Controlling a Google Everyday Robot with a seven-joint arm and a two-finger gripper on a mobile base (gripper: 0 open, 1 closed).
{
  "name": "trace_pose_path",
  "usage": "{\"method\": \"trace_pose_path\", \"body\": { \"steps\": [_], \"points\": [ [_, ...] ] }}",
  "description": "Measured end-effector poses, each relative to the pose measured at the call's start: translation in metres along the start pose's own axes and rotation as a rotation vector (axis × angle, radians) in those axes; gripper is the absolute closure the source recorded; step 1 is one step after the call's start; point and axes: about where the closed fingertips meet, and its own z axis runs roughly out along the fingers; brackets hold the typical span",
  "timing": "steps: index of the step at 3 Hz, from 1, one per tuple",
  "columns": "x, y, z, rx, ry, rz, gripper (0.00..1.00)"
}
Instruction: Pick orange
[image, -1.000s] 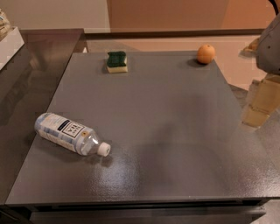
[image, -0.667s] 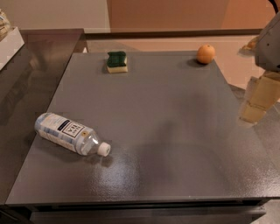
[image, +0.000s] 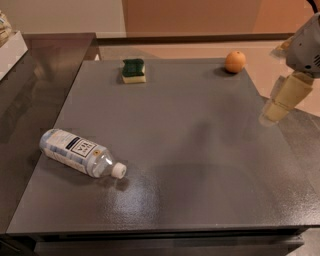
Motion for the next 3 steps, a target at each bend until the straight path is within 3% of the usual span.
{"method": "trace_pose_path", "body": {
  "steps": [3],
  "points": [
    [0.002,-0.101,0.073,0.104,-0.127,0.194,0.00]
  ]
}}
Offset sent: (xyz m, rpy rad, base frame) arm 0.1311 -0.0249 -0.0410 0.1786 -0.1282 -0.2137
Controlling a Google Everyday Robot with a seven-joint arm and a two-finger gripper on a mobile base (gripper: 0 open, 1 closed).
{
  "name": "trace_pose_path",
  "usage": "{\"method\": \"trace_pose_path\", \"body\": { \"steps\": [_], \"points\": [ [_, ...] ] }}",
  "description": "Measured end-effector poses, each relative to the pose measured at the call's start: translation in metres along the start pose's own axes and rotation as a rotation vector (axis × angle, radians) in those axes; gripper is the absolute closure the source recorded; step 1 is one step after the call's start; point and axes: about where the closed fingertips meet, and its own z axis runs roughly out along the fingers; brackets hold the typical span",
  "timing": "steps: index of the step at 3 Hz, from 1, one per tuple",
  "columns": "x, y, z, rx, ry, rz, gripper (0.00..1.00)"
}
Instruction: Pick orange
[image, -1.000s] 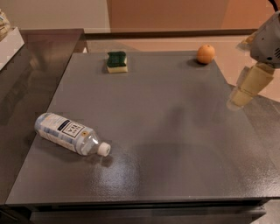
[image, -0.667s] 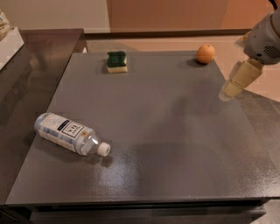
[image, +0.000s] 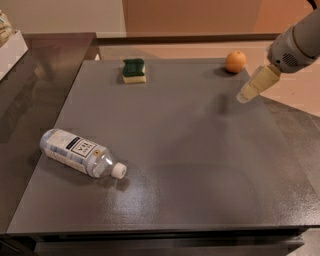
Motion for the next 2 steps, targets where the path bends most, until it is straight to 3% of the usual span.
{"method": "trace_pose_path", "body": {
  "steps": [2],
  "points": [
    [0.006,-0.058,0.055,0.035,-0.068,0.146,0.00]
  ]
}}
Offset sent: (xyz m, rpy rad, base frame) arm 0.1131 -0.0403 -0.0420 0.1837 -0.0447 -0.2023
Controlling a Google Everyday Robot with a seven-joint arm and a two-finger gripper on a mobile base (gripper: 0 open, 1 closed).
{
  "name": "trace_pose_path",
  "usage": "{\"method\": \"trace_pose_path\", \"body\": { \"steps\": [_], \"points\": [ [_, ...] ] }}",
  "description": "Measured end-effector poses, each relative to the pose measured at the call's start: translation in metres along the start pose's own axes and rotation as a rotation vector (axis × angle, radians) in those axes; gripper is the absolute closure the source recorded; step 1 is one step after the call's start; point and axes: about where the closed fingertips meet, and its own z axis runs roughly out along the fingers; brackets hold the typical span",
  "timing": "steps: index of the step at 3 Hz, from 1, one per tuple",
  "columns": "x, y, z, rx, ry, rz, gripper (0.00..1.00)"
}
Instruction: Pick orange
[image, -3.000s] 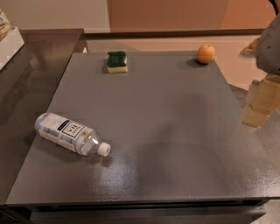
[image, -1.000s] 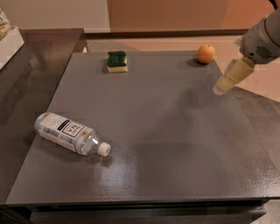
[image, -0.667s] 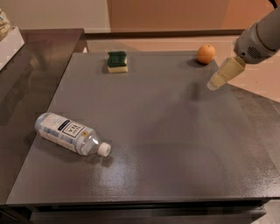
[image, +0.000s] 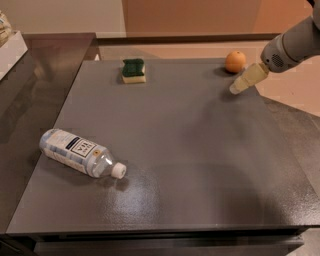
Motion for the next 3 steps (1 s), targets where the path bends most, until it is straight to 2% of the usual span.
{"method": "trace_pose_path", "body": {
  "steps": [2,3],
  "points": [
    [-0.015,-0.044,0.032,0.026,-0.076,0.072,0.00],
    [-0.027,-0.057,0.056,0.019,-0.134,0.110,0.00]
  ]
}}
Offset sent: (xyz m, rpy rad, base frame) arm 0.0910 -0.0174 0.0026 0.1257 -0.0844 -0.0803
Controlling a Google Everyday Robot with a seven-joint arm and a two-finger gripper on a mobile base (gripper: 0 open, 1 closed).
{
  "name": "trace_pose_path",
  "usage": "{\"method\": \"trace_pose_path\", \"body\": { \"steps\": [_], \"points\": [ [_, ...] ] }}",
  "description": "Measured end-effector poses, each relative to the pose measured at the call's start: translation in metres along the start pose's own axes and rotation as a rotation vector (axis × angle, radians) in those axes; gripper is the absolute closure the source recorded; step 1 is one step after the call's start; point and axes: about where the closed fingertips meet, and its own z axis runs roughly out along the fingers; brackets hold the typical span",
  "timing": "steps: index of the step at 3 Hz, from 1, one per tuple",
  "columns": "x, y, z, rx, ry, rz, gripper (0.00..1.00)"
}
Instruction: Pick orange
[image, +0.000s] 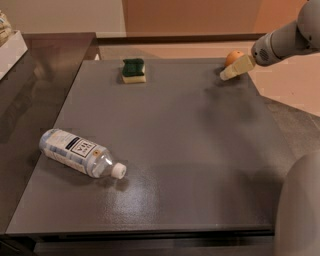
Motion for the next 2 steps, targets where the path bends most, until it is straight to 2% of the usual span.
{"method": "trace_pose_path", "body": {
  "steps": [2],
  "points": [
    [-0.0052,-0.0101,0.0231,-0.013,-0.073,0.063,0.00]
  ]
}}
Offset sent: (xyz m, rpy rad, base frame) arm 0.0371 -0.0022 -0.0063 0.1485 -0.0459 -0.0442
